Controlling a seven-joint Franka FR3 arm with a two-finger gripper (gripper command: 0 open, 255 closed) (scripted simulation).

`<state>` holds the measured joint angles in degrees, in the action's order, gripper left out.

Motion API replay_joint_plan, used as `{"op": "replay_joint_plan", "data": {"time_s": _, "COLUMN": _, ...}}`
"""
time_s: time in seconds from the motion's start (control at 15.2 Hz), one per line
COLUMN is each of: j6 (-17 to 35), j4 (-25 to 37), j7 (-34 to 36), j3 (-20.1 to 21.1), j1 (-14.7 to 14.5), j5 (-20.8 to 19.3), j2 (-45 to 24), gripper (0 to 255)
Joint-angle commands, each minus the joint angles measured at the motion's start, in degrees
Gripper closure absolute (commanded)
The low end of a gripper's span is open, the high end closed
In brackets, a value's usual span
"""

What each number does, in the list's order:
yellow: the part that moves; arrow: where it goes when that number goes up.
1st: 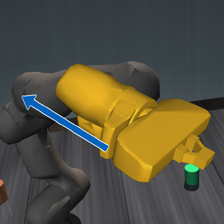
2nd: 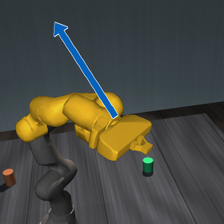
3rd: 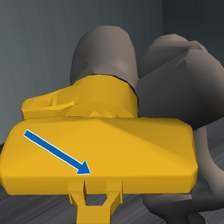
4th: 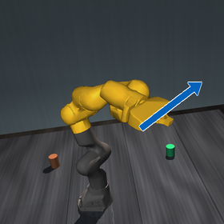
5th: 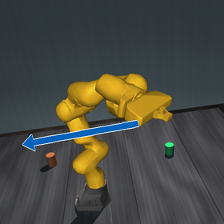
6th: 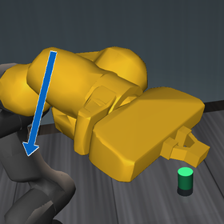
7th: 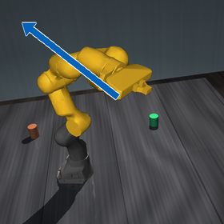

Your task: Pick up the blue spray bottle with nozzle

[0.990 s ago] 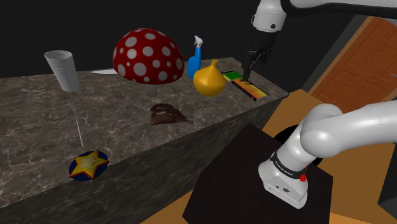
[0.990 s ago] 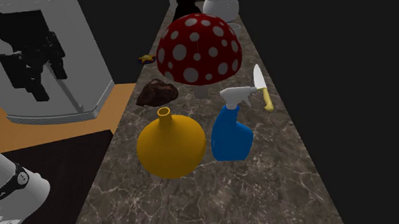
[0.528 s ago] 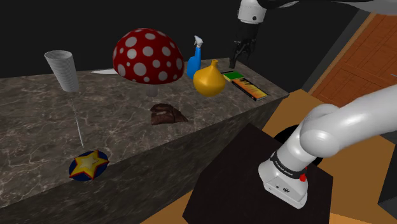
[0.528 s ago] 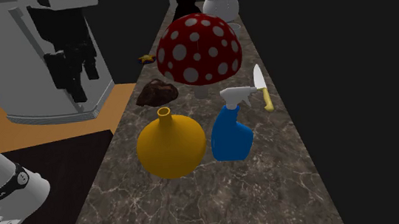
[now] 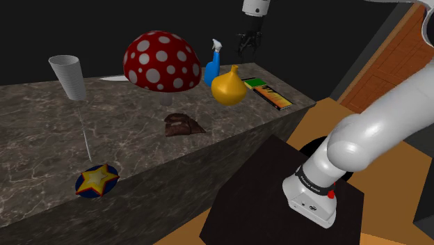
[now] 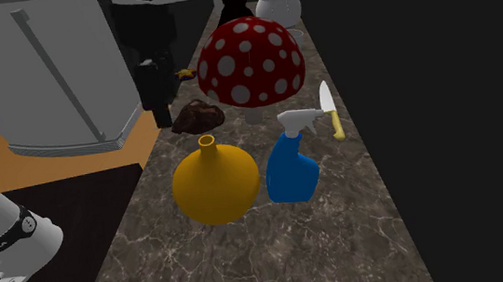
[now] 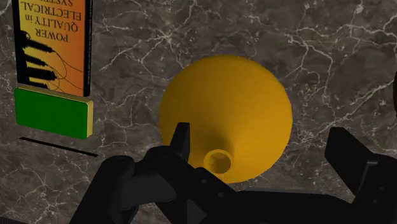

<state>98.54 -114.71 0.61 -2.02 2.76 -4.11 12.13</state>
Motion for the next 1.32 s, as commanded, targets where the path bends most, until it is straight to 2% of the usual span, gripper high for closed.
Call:
{"op": "replay_joint_plan", "data": {"time_s": 0.0, "j6": 0.1, "j4": 4.9, "j7": -1.3, "j3": -0.7, "j1": 0.4, "j5": -0.1, "j2": -4.5, "gripper": 0}}
{"op": "replay_joint_plan", "data": {"time_s": 0.4, "j6": -1.6, "j4": 20.9, "j7": -4.2, "j3": -1.8, "j1": 1.4, "j5": 0.6, "j2": -17.7, "gripper": 0}}
{"op": "replay_joint_plan", "data": {"time_s": 0.79, "j6": -7.0, "j4": 42.9, "j7": -7.0, "j3": -2.4, "j1": 2.9, "j5": 1.9, "j2": -33.1, "gripper": 0}}
{"op": "replay_joint_plan", "data": {"time_s": 0.86, "j6": -7.6, "j4": 44.9, "j7": -7.2, "j3": -2.4, "j1": 3.1, "j5": 2.0, "j2": -34.4, "gripper": 0}}
{"op": "replay_joint_plan", "data": {"time_s": 1.25, "j6": -2.4, "j4": 38.7, "j7": -6.9, "j3": -2.4, "j1": 3.0, "j5": 1.9, "j2": -33.4, "gripper": 0}}
